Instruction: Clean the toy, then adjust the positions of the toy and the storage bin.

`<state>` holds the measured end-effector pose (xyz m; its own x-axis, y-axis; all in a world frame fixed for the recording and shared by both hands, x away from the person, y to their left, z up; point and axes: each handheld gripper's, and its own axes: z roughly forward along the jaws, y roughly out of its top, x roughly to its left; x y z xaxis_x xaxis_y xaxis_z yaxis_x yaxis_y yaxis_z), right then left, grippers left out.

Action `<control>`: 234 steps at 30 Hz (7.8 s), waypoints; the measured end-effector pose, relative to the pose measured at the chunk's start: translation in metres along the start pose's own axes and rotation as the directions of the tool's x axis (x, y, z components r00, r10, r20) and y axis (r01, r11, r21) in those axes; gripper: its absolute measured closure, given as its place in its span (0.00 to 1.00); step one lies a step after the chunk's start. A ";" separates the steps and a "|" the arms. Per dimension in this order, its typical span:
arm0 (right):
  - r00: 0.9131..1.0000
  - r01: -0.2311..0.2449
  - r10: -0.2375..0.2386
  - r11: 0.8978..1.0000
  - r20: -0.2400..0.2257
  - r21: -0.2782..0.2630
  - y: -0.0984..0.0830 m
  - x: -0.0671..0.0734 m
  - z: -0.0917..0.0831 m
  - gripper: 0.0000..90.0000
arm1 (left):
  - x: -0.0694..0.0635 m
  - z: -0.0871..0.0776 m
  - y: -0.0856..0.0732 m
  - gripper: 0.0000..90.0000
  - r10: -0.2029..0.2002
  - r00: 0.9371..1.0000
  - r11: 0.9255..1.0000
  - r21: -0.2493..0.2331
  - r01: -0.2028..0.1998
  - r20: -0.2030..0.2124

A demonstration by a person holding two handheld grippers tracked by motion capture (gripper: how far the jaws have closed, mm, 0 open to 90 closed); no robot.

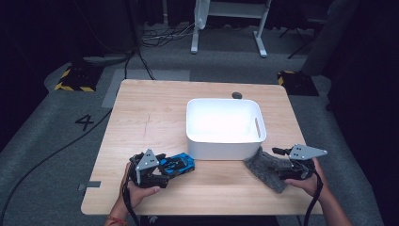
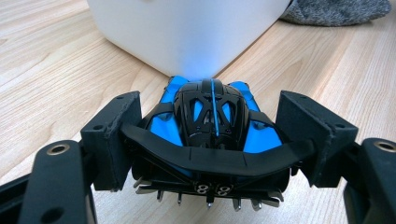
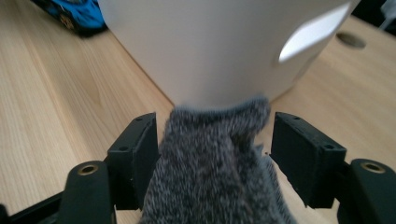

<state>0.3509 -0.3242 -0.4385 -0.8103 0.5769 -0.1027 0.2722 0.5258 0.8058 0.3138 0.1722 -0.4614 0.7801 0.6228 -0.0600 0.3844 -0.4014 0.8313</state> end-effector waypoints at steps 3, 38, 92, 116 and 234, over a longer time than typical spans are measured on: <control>1.000 -0.004 0.004 0.998 0.001 0.056 -0.010 -0.002 0.011 0.34 | -0.001 0.000 -0.001 0.27 -0.001 1.000 1.000 0.000 0.001 0.002; 0.987 -0.132 0.141 0.986 -0.083 0.104 -0.056 -0.046 0.033 0.65 | 0.000 0.000 -0.005 0.27 -0.012 1.000 1.000 -0.027 0.012 0.013; 0.984 -0.145 0.151 0.987 -0.092 0.067 -0.062 -0.046 0.032 0.64 | 0.015 -0.054 0.044 0.27 -0.003 0.992 0.991 -0.136 -0.014 -0.124; 0.985 -0.145 0.151 0.987 -0.088 0.068 -0.062 -0.045 0.032 0.64 | 0.028 -0.041 0.081 0.27 0.019 0.993 0.995 -0.098 -0.031 -0.121; 0.984 -0.145 0.151 0.987 -0.094 0.067 -0.062 -0.046 0.032 0.64 | -0.022 0.113 0.225 0.27 0.276 0.936 0.954 0.057 -0.294 0.218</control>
<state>0.3880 -0.3633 -0.5022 -0.8050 0.5885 0.0755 0.4210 0.4769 0.7716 0.4385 -0.0075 -0.3357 0.9438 0.3263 0.0526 0.1654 -0.6041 0.7795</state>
